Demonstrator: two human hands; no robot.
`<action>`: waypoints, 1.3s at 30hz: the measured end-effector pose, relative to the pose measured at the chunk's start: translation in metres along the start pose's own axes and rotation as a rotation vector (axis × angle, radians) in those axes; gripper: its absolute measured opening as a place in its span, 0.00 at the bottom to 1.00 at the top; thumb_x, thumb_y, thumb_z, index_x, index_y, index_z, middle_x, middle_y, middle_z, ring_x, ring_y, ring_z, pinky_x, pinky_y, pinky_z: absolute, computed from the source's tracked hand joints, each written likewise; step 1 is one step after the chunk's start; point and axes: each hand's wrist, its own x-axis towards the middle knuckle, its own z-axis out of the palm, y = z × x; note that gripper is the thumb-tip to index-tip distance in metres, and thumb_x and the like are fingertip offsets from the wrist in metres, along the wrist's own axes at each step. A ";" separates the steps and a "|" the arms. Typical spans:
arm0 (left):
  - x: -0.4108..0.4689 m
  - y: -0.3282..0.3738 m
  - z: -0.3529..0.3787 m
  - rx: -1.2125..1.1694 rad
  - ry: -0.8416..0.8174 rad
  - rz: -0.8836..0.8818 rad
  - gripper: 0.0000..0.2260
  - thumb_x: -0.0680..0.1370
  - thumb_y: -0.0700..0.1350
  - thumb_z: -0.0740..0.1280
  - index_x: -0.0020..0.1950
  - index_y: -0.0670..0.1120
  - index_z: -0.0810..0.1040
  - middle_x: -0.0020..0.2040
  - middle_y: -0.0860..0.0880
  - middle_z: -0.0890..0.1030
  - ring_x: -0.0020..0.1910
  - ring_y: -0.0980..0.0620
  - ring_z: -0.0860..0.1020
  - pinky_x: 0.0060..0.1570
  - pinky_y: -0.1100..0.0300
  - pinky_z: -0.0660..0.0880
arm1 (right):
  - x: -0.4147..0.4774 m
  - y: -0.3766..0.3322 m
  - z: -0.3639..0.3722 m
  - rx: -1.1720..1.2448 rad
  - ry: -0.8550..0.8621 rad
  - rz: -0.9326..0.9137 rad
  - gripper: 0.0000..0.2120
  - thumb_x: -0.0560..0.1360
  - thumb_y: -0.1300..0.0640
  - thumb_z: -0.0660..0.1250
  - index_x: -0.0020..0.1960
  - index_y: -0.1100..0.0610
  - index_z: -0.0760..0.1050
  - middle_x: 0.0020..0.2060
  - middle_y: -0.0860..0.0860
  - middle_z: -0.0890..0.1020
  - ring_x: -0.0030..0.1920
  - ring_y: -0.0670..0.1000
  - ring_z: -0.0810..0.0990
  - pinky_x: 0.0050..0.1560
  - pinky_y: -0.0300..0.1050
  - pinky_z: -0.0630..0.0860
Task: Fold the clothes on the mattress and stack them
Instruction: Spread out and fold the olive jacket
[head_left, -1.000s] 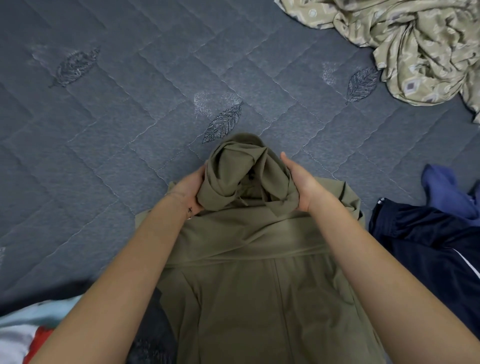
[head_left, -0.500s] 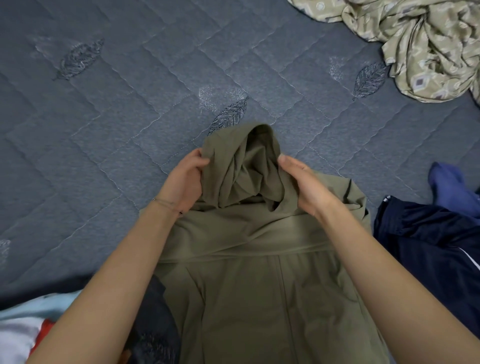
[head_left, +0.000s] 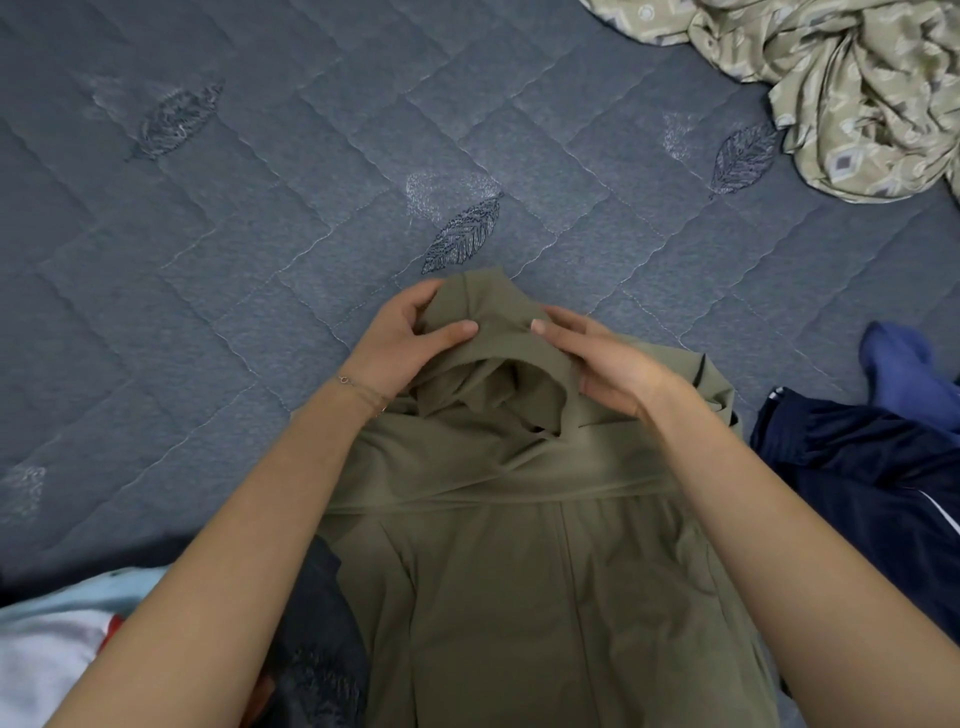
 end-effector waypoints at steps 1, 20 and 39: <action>-0.002 -0.001 -0.002 0.055 -0.009 0.019 0.15 0.74 0.33 0.70 0.58 0.47 0.76 0.53 0.53 0.81 0.51 0.62 0.79 0.55 0.67 0.74 | -0.002 0.000 -0.002 -0.062 -0.023 0.000 0.16 0.70 0.58 0.69 0.58 0.57 0.77 0.47 0.49 0.86 0.45 0.45 0.85 0.45 0.37 0.80; -0.121 -0.094 0.051 0.390 0.021 -0.015 0.08 0.72 0.28 0.70 0.39 0.39 0.75 0.42 0.47 0.80 0.45 0.63 0.76 0.48 0.65 0.72 | -0.076 0.094 -0.035 -0.780 0.104 -0.193 0.16 0.67 0.71 0.75 0.48 0.56 0.77 0.41 0.45 0.78 0.39 0.30 0.74 0.45 0.26 0.68; -0.266 -0.131 0.126 1.110 0.059 0.034 0.27 0.77 0.50 0.68 0.75 0.60 0.64 0.80 0.54 0.45 0.78 0.53 0.41 0.75 0.46 0.40 | -0.187 0.201 -0.055 -1.458 0.134 -0.347 0.34 0.74 0.45 0.71 0.76 0.49 0.63 0.74 0.52 0.66 0.74 0.55 0.61 0.74 0.53 0.59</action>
